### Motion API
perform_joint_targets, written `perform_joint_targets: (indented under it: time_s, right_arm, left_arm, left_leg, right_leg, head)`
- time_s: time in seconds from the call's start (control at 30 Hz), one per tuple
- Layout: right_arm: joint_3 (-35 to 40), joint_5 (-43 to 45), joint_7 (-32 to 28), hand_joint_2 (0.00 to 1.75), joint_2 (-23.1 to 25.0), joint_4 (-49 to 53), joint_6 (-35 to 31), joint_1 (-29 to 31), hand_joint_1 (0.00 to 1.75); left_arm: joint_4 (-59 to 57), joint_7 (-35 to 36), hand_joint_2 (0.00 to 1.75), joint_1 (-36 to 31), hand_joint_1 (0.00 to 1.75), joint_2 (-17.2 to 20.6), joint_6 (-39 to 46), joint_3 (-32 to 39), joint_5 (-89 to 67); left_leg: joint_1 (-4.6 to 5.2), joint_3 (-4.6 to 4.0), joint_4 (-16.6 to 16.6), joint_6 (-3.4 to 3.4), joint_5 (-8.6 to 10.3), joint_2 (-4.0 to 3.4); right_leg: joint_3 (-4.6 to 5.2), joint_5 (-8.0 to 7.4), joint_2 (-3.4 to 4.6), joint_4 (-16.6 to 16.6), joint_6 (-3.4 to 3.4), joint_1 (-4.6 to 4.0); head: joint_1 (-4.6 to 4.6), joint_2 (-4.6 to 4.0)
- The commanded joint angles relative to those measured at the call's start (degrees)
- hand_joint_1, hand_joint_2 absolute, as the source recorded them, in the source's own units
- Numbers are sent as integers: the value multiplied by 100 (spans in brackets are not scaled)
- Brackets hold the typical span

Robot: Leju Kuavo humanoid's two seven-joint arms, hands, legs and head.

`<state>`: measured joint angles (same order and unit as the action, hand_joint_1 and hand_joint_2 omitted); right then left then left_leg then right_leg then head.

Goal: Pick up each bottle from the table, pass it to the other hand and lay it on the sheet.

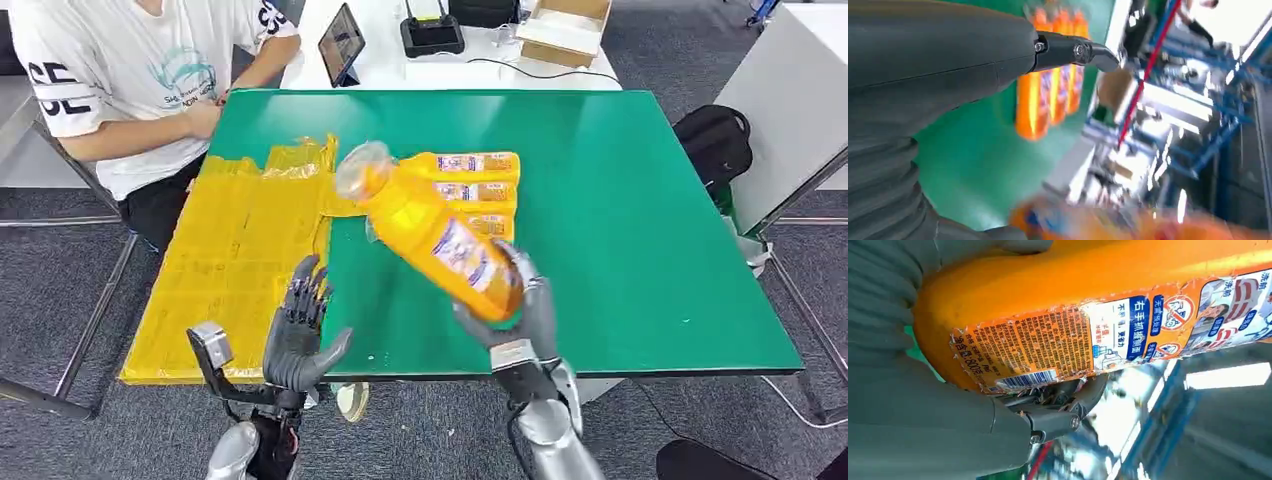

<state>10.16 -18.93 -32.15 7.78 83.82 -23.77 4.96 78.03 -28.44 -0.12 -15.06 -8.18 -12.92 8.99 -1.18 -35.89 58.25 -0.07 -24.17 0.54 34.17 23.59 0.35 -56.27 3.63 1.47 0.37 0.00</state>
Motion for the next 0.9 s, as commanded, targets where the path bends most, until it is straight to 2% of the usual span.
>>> perform_joint_targets:
  time_s: [0.03, 0.13, 0.33, 0.57, 0.83, 0.87, 0.9]
  right_arm:
    - [1075, -271, -374, 175, 504, -2303, 494, 264, 175]
    - [1165, -263, -363, 175, 513, -2430, 566, 306, 175]
    - [1468, -419, -228, 175, 552, -2790, 694, 426, 175]
    - [1799, -463, -132, 175, 648, -3774, 1204, 590, 175]
    - [1841, -473, -116, 175, 691, -3692, 1322, 617, 175]
    - [1836, -472, -106, 175, 695, -3685, 1322, 612, 175]
    - [1828, -466, -102, 175, 701, -3670, 1321, 603, 175]
  left_arm:
    - [-19, 194, 175, -252, 0, 248, -592, -497, 553]
    - [-13, 125, 175, -248, 0, 258, -469, -541, 346]
    - [-126, 149, 175, -292, 0, 206, -480, -528, 343]
    - [-168, 237, 175, -247, 0, 173, -730, -527, 477]
    - [-303, 207, 175, -320, 0, 191, -800, -614, 303]
    - [-272, 119, 175, -326, 3, 218, -632, -644, 71]
    - [-267, 37, 175, -335, 30, 240, -487, -682, -143]
  left_leg:
    - [-5, 55, -16, 5, -14, -25]
    - [-3, 28, -9, 4, -7, -14]
    - [-4, 29, -9, 4, -6, -16]
    - [-3, 40, -14, 6, -9, -14]
    - [-6, 38, -8, 6, -10, -2]
    - [-2, 20, -6, 3, -3, -3]
    - [-4, 28, -8, 5, -6, -7]
  right_leg:
    - [-46, 7, 14, 15, -29, -12]
    - [-23, 4, 7, 8, -14, -9]
    - [-24, 3, 8, 9, -18, -11]
    - [-35, 7, 5, 13, -19, -10]
    - [-36, 11, -8, 9, -23, -14]
    - [-16, 6, -4, 5, -13, -8]
    - [-24, 7, -3, 8, -18, -11]
  head:
    - [-2, 0]
    - [0, 0]
    - [2, 0]
    - [0, 0]
    - [2, 0]
    - [-2, 0]
    - [0, 0]
